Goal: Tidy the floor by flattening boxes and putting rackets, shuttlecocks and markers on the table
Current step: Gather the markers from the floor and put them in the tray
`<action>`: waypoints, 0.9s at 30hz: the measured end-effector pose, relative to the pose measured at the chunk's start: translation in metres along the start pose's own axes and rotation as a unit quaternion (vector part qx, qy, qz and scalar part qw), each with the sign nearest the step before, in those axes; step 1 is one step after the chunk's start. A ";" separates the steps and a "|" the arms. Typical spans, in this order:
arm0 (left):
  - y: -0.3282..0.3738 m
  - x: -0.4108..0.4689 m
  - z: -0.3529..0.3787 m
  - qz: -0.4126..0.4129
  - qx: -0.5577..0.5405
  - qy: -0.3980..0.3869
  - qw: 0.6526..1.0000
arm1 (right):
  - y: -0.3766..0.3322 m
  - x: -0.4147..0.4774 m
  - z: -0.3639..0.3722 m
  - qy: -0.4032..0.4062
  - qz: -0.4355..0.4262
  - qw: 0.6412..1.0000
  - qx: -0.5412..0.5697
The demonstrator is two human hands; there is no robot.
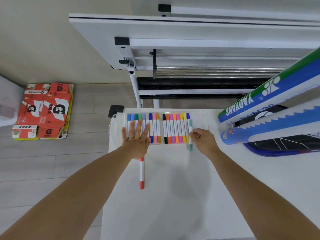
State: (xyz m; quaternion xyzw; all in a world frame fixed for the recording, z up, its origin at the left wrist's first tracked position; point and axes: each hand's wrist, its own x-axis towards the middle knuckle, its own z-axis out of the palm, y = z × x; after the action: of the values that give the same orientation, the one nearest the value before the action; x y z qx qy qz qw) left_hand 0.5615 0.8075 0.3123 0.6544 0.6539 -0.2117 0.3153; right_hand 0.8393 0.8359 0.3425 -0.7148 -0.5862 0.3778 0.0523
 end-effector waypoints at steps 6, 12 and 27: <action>0.002 0.001 0.000 -0.012 0.006 -0.007 1.000 | 0.005 0.041 -0.016 0.036 0.052 0.998 -0.016; 0.002 0.001 0.001 -0.011 0.016 -0.008 1.000 | 0.008 0.056 -0.015 0.008 0.060 0.998 -0.004; 0.002 0.002 0.001 -0.009 0.011 -0.005 1.000 | -0.002 0.046 -0.013 0.053 0.085 0.983 -0.156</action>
State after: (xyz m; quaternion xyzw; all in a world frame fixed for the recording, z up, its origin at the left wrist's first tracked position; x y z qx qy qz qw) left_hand 0.5641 0.8078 0.3106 0.6510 0.6555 -0.2247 0.3099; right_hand 0.8469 0.8813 0.3312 -0.7806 -0.5712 0.2464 -0.0609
